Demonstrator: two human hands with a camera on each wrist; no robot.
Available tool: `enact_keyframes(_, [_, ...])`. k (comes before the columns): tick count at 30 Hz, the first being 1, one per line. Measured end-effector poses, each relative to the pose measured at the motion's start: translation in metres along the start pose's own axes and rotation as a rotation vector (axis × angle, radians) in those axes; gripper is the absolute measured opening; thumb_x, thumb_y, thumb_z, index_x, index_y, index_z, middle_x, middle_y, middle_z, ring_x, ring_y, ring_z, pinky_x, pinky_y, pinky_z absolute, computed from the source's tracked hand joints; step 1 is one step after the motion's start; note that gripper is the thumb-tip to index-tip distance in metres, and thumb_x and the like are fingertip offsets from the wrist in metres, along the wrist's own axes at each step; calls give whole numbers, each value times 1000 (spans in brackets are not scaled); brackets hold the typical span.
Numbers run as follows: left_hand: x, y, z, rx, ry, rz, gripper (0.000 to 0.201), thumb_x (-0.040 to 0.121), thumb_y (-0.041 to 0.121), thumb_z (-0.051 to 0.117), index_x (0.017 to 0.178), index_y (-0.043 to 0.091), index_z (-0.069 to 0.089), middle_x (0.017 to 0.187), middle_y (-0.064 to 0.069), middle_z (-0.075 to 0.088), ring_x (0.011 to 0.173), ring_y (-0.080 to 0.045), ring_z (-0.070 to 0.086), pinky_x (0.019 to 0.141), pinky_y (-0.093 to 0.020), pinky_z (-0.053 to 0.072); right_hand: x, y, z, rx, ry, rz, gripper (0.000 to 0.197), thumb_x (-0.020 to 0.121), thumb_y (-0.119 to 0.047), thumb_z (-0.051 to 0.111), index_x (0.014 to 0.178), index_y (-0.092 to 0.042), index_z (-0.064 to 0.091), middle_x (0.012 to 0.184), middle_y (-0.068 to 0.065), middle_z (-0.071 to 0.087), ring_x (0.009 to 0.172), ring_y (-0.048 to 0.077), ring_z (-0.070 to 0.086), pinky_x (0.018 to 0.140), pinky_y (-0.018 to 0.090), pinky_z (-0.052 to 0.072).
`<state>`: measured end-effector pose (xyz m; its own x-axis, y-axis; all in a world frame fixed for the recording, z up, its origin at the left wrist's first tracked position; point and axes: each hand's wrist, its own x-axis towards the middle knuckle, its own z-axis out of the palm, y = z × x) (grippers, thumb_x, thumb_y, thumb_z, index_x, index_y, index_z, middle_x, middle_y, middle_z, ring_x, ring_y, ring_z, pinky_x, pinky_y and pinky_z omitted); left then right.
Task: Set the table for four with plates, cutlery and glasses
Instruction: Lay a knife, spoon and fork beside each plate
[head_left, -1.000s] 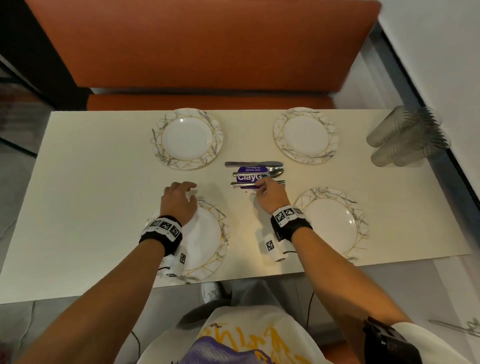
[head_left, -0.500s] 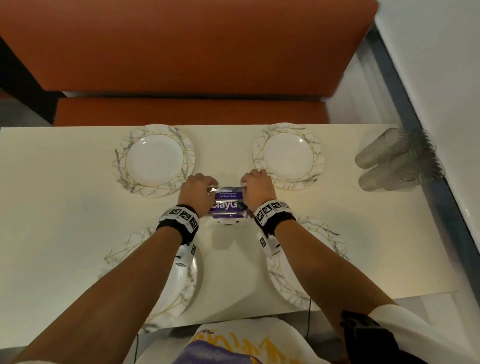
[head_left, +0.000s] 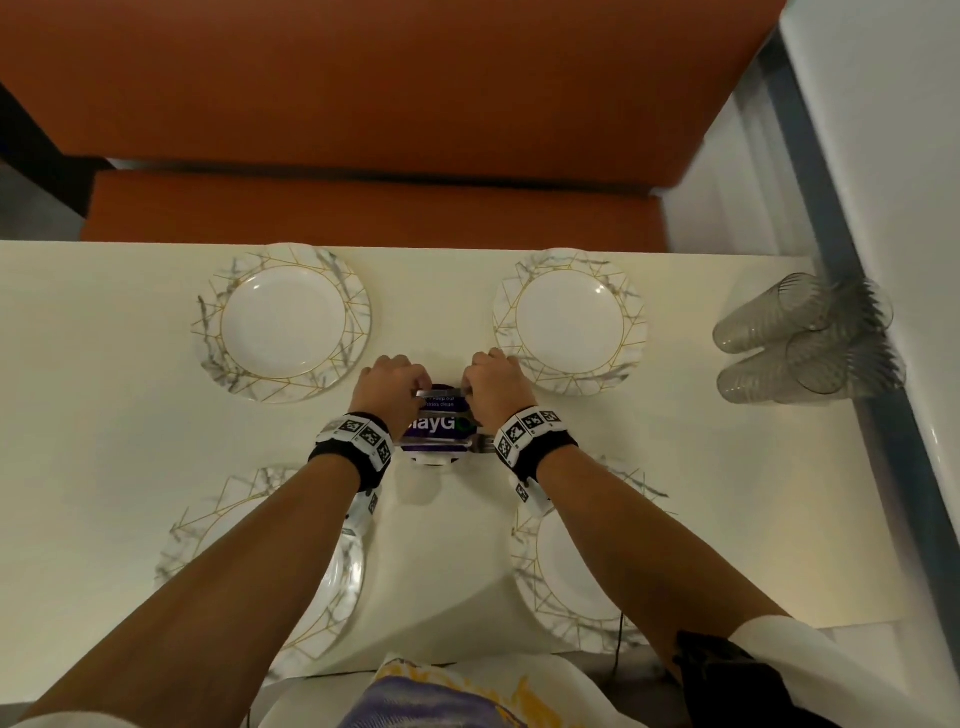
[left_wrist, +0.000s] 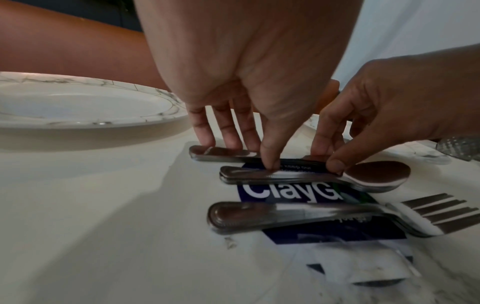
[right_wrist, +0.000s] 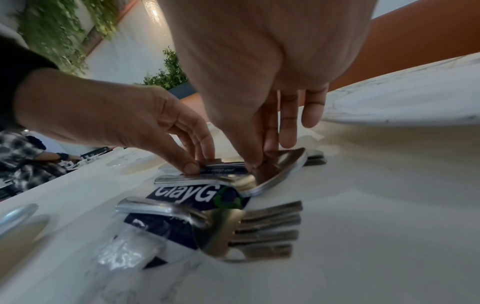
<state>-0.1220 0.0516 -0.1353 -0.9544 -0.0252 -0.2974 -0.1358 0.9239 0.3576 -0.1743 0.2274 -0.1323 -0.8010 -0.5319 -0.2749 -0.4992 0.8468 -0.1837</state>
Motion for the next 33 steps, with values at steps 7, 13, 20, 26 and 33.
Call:
enact_keyframes(7, [2, -2, 3, -25, -37, 4, 20, 90, 5, 65, 105, 18, 70, 104, -4, 64, 102, -28, 57, 87, -43, 50, 7, 2, -5, -14, -72, -60, 11, 84, -16, 67, 94, -10, 68, 98, 4, 59, 104, 24, 50, 88, 37, 46])
enact_keyframes(13, [-1, -2, 6, -57, -9, 17, 21, 90, 4, 62, 107, 14, 68, 106, -6, 60, 102, -27, 53, 80, -40, 49, 5, 0, -7, -42, -77, -40, 14, 89, -19, 62, 103, -14, 62, 102, 3, 65, 108, 24, 51, 101, 43, 38])
enact_keyframes(20, [-3, 1, -3, -163, -37, -11, 13, 93, 5, 61, 102, 12, 66, 103, -5, 63, 101, -25, 53, 86, -41, 49, 8, 5, -21, 34, 12, -34, 5, 89, -18, 62, 93, -21, 61, 94, -4, 63, 100, 21, 52, 96, 41, 37])
enact_keyframes(26, [-12, 0, -18, -467, 107, -118, 8, 92, 5, 68, 97, 11, 68, 93, -4, 66, 85, -25, 61, 74, -28, 49, 19, -3, -65, 108, 148, -42, 16, 87, -23, 61, 100, -31, 66, 103, -9, 60, 106, 20, 48, 95, 44, 33])
enact_keyframes(33, [-46, -1, -34, -1006, 161, -380, 11, 94, 5, 72, 103, 3, 67, 88, -14, 71, 61, -20, 73, 44, -21, 51, 12, -29, -87, 371, 500, 171, 44, 85, -21, 71, 127, -25, 58, 124, 2, 57, 116, 24, 45, 96, 39, 40])
